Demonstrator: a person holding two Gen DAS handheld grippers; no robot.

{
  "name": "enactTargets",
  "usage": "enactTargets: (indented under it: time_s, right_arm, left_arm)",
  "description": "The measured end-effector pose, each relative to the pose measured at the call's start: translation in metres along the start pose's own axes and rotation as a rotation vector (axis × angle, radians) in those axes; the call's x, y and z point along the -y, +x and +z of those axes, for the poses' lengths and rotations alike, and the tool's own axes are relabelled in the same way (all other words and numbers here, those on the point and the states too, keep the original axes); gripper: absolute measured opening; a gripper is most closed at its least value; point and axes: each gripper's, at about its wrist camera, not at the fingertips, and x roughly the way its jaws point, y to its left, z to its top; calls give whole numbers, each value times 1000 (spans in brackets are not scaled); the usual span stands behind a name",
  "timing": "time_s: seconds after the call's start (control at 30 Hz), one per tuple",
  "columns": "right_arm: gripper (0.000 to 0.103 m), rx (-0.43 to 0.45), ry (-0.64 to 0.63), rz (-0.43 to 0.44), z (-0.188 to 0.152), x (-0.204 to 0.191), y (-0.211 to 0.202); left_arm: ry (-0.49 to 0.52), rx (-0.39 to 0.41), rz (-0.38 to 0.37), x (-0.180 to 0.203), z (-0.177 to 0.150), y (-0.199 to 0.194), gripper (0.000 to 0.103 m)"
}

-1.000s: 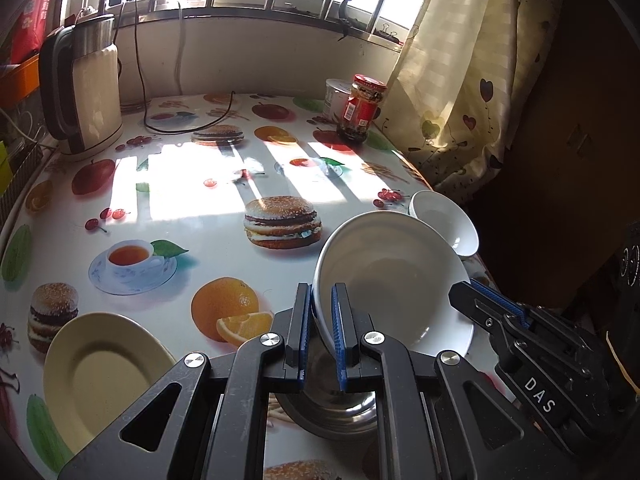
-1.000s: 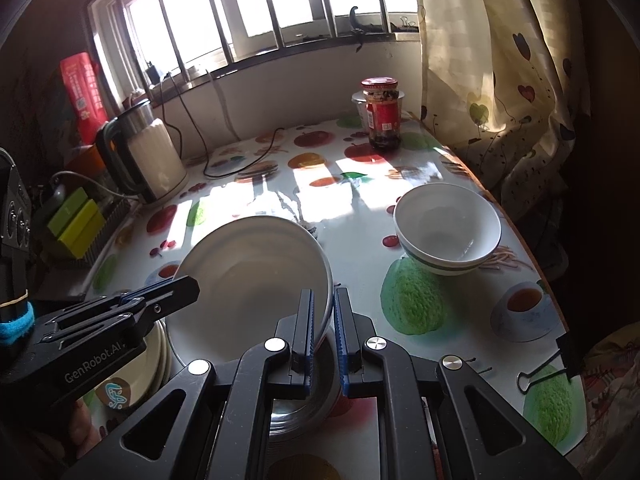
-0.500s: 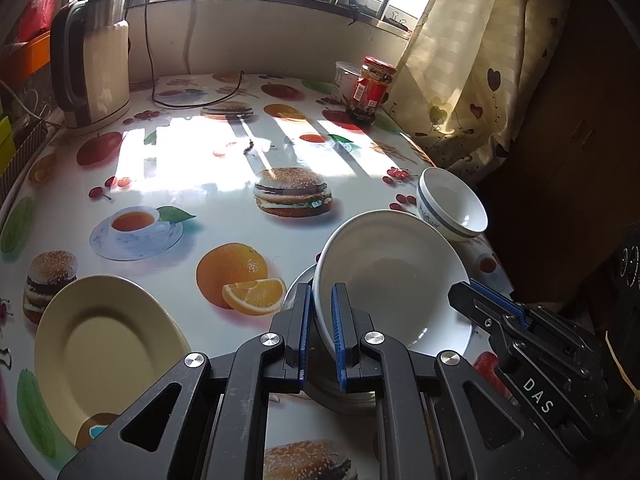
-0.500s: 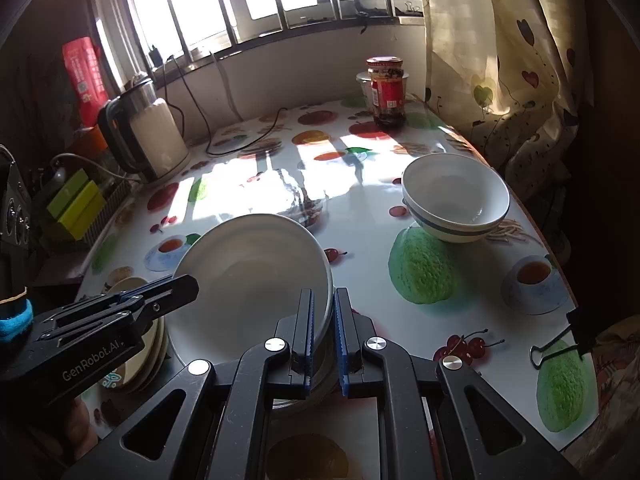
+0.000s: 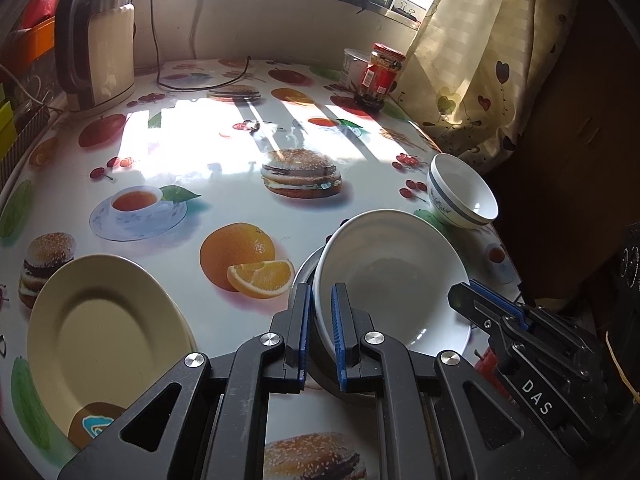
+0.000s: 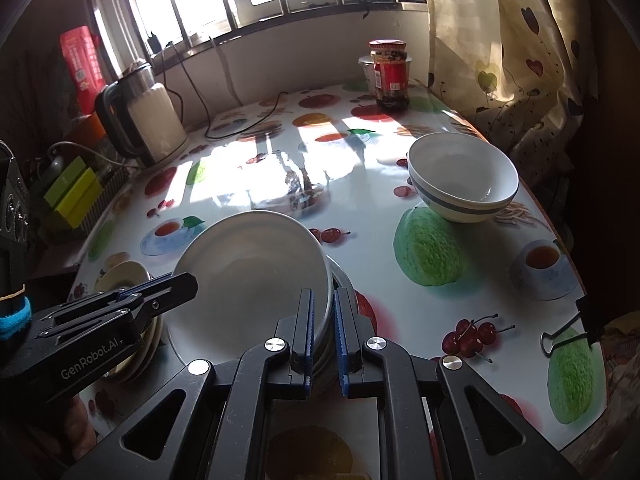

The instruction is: Organize plates and bowls

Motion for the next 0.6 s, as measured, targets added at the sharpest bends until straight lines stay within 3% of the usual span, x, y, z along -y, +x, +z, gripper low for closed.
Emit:
enactTargets:
  time_s: [0.6]
  right_arm:
    - [11, -5, 4, 8, -2, 0, 2]
  left_arm:
    - [-12, -12, 5, -2, -2, 2, 11]
